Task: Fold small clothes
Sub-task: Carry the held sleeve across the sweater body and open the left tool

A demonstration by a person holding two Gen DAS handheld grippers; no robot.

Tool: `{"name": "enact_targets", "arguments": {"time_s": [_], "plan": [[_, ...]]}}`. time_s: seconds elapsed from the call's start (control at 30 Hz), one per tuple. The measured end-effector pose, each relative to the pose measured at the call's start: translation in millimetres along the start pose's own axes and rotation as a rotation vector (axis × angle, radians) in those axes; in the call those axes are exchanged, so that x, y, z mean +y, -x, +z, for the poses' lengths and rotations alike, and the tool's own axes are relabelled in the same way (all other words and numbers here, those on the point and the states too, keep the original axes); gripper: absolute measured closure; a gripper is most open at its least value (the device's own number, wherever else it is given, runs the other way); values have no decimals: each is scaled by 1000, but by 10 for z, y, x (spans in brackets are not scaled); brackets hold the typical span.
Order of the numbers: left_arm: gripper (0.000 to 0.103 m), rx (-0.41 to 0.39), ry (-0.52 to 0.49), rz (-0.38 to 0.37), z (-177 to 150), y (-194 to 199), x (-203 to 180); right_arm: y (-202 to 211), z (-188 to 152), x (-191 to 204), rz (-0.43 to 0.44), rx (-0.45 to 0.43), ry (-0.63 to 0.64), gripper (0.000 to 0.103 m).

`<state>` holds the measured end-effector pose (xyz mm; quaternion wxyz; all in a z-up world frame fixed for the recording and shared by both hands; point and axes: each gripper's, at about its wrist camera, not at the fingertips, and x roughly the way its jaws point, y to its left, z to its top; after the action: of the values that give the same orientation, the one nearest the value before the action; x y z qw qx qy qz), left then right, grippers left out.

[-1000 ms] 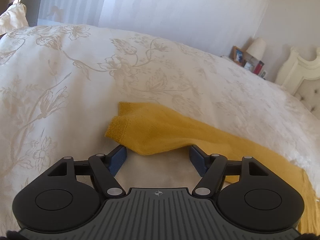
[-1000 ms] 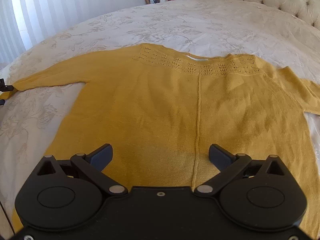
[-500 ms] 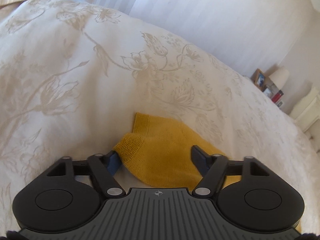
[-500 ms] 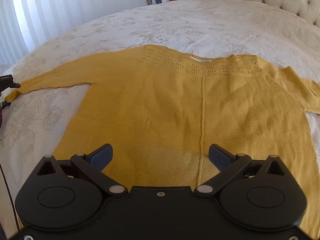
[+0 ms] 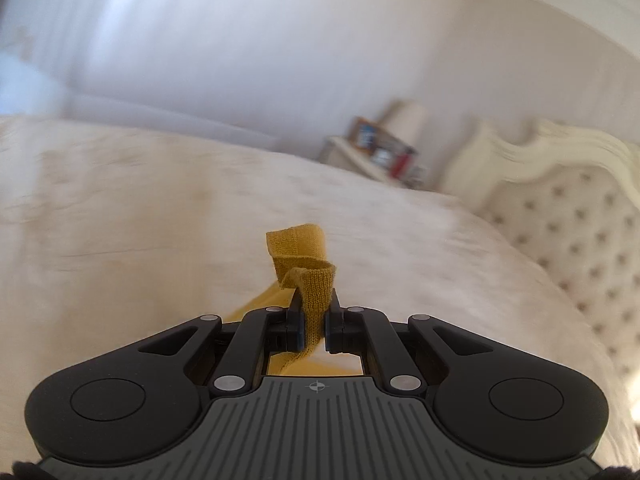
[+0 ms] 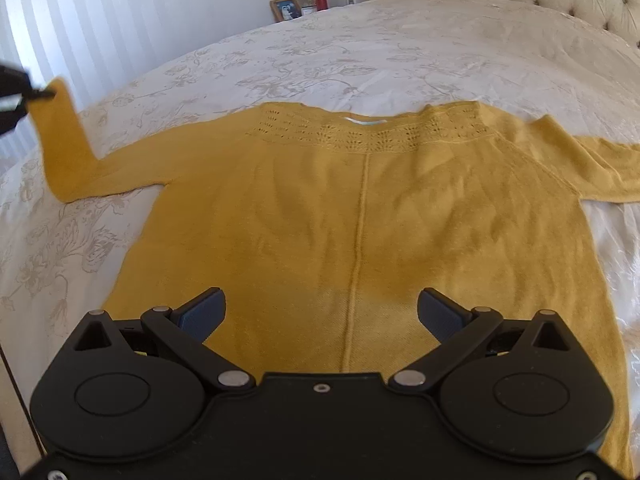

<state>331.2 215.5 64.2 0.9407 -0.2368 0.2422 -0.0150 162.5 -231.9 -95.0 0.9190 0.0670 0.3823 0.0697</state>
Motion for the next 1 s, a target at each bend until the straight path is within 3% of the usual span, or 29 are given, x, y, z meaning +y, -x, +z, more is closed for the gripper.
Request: {"name": "enact_targets", "arguments": {"time_s": [0.17, 0.33, 0.4, 0.47, 0.7, 0.8, 0.9, 1.0], "plan": [[95, 50, -97, -159, -288, -270, -1069, 138, -44, -163, -16, -27, -26, 1], [95, 141, -148, -262, -822, -647, -1811, 246, -68, -408, -36, -48, -80, 1], [89, 183, -180, -280, -1042, -782, -2031, 276, -76, -512, -43, -54, -107, 1], [66, 210, -233, -295, -1260, -834, -2208, 287, -81, -601, -50, -57, -129, 1], [52, 212, -400, -342, -1638, -573, -2413, 226, -54, -712, -76, -51, -145, 1], [44, 200, -460, -300, -1736, -457, -2286, 180, -20, -710, -77, -50, -140, 1], [43, 234, -509, -187, -1834, -416, -2034, 124, 55, -690, -76, -52, -124, 3], [43, 275, -543, -45, -1946, -426, -1649, 35, 172, -681, -69, -44, -97, 19]]}}
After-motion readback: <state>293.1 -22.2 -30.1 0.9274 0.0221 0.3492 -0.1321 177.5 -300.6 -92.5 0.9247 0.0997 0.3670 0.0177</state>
